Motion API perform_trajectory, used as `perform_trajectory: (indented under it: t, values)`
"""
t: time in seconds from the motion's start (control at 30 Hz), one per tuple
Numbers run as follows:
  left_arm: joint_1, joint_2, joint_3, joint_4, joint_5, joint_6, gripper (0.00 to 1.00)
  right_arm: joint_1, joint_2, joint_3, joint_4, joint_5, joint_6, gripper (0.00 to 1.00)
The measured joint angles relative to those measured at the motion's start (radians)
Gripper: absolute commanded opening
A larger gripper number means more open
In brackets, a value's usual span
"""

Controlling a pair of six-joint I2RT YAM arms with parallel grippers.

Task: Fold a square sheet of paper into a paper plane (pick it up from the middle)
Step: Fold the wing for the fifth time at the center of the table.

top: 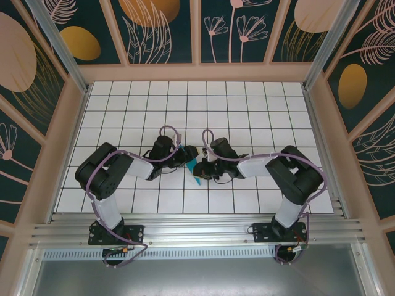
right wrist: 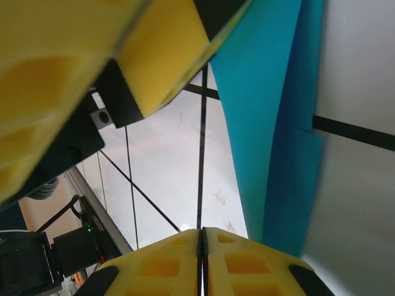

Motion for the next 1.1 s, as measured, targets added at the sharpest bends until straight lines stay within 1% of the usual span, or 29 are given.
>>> perform_trajectory:
  t: [0.23, 0.4, 0.53, 0.8, 1.1]
  values:
    - [0.000, 0.001, 0.000, 0.001, 0.000, 0.000, 0.58, -0.009, 0.037, -0.075, 0.080, -0.044, 0.003, 0.12]
    - [0.000, 0.003, 0.001, 0.001, 0.000, 0.000, 0.58, -0.013, 0.040, -0.095, 0.126, -0.058, 0.003, 0.12]
    - [0.000, 0.003, 0.001, 0.001, 0.000, 0.000, 0.58, -0.015, 0.038, -0.098, 0.130, -0.059, 0.003, 0.12]
    - [0.000, 0.010, 0.011, 0.000, 0.003, 0.000, 0.58, -0.005, -0.022, -0.109, 0.005, -0.023, -0.012, 0.11]
    - [0.000, 0.014, 0.014, 0.000, 0.004, 0.000, 0.58, 0.024, -0.018, -0.022, -0.177, 0.050, -0.036, 0.09]
